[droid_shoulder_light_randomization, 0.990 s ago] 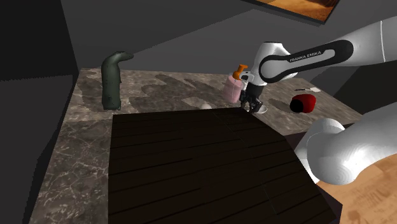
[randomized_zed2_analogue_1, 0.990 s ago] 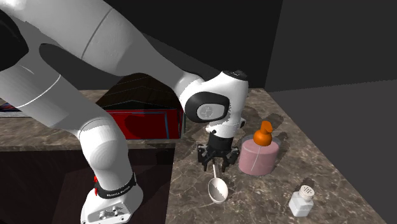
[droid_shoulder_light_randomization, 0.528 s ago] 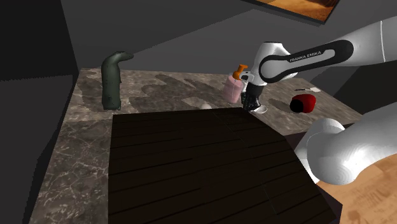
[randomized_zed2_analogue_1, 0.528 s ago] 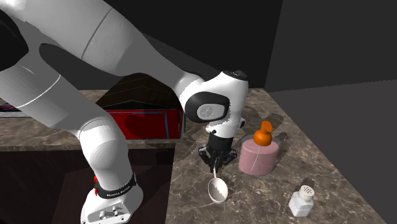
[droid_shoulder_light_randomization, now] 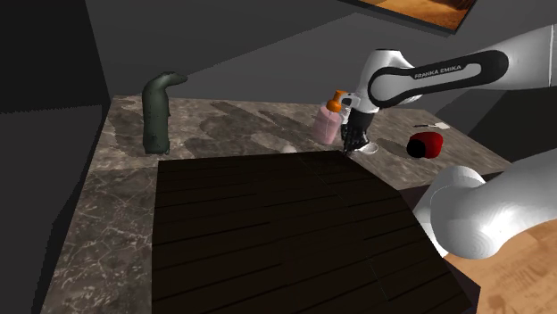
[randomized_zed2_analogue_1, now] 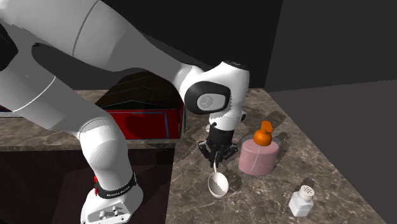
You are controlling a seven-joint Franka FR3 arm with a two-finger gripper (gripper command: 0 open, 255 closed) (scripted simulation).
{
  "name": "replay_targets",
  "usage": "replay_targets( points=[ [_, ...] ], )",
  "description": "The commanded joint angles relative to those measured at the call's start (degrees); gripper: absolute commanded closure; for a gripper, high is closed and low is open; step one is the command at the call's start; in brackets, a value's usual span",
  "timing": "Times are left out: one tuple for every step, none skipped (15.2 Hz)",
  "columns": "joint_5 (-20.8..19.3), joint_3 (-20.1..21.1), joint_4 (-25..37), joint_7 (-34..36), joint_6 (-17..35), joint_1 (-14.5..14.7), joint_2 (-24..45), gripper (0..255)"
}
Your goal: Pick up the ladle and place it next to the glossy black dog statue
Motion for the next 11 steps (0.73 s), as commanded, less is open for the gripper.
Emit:
replay_targets(
  points=[
    [0.1, 0.5, 1.0, 0.0, -2.0, -0.1, -1.0, 255],
    [0.2, 0.8, 1.4, 0.0, -2.9, -0.2, -1.5, 255],
    [0.3, 1.1, 1.9, 0.1, -3.9, -0.2, -2.0, 255],
    [0.4, 1.4, 2.4, 0.1, -4.8, -0.3, -2.4, 255],
    [0.5, 1.7, 2.9, 0.1, -5.7, -0.3, -2.8, 255],
    [0.6, 2.0, 3.4, 0.2, -6.6, -0.3, -3.2, 255],
    [0.7, 2.3, 3.9, 0.2, -7.5, -0.3, -3.6, 255],
    [0.8, 2.6, 4.4, 0.2, -8.4, -0.4, -4.0, 255],
    [0.9, 2.8, 5.0, 0.2, -9.3, -0.4, -4.3, 255],
    [1.1, 3.1, 5.5, 0.2, -10.1, -0.4, -4.6, 255],
    [1.2, 3.3, 6.1, 0.2, -11.0, -0.4, -4.9, 255]
  ],
)
